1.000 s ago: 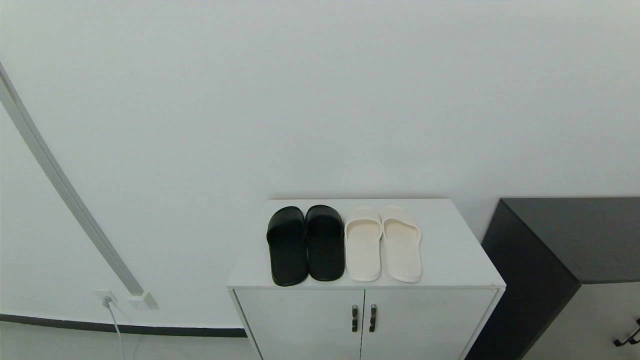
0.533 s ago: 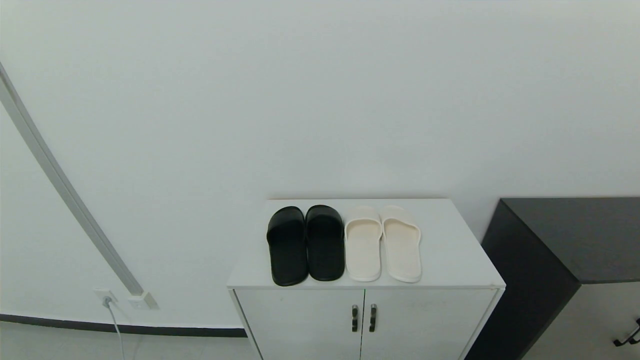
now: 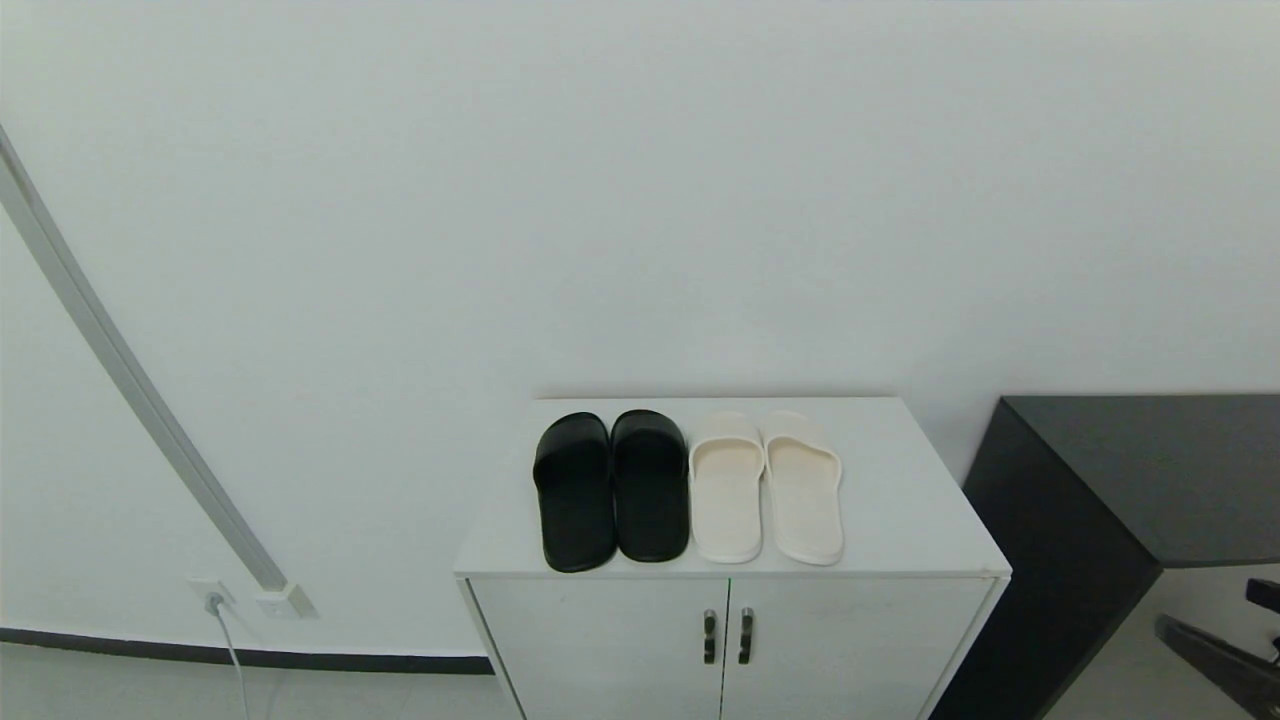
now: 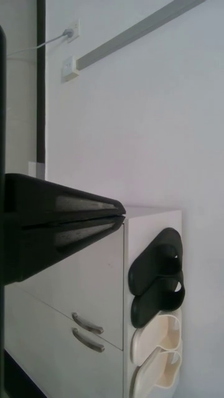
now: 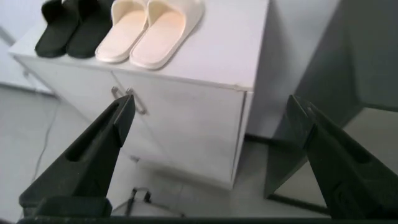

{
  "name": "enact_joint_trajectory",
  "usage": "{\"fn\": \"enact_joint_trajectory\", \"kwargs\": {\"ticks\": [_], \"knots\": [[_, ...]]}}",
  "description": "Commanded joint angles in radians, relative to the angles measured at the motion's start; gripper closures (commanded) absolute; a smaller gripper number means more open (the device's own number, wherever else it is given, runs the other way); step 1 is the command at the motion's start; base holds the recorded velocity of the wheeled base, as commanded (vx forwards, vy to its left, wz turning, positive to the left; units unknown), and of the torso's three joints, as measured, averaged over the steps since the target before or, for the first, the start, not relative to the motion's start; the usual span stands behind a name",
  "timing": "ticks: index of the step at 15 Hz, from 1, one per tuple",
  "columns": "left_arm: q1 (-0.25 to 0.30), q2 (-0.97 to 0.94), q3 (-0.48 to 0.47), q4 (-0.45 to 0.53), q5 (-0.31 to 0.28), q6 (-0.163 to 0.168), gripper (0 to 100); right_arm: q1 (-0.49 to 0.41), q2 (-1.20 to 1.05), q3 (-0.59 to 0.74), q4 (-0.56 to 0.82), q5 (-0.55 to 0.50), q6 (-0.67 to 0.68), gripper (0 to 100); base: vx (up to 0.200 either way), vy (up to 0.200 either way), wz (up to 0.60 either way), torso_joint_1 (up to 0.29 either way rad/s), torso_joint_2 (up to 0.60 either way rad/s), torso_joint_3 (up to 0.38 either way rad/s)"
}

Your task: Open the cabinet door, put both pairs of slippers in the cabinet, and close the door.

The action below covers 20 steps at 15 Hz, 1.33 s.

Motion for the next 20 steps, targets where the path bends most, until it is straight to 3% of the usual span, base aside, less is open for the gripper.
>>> {"fn": "enact_joint_trajectory", "kwargs": {"ticks": [1, 6, 10, 16, 20], "knots": [[-0.001, 0.0, 0.0, 0.0, 0.0, -0.001, 100, 0.071, 0.188, -0.087, -0.012, -0.032, 0.026, 0, 0.0, 0.0, 0.0, 0.0, 0.0, 0.0], [0.0, 0.0, 0.0, 0.0, 0.0, 0.001, 100, 0.357, 0.453, -0.251, -0.082, -0.266, 0.155, 0, 0.0, 0.0, 0.0, 0.0, 0.0, 0.0], [0.0, 0.0, 0.0, 0.0, 0.0, -0.001, 100, 0.446, 0.648, -0.351, -0.183, -0.349, 0.191, 0, 0.0, 0.0, 0.0, 0.0, 0.0, 0.0], [0.0, 0.0, 0.0, 0.0, 0.0, -0.002, 100, 0.604, 0.861, -0.555, -0.185, -0.544, 0.276, 0, 0.0, 0.0, 0.0, 0.0, 0.0, 0.0], [-0.001, 0.0, 0.0, 0.0, 0.0, -0.002, 100, 0.634, 1.011, -0.675, -0.186, -0.636, 0.329, 0, 0.0, 0.0, 0.0, 0.0, 0.0, 0.0]]}}
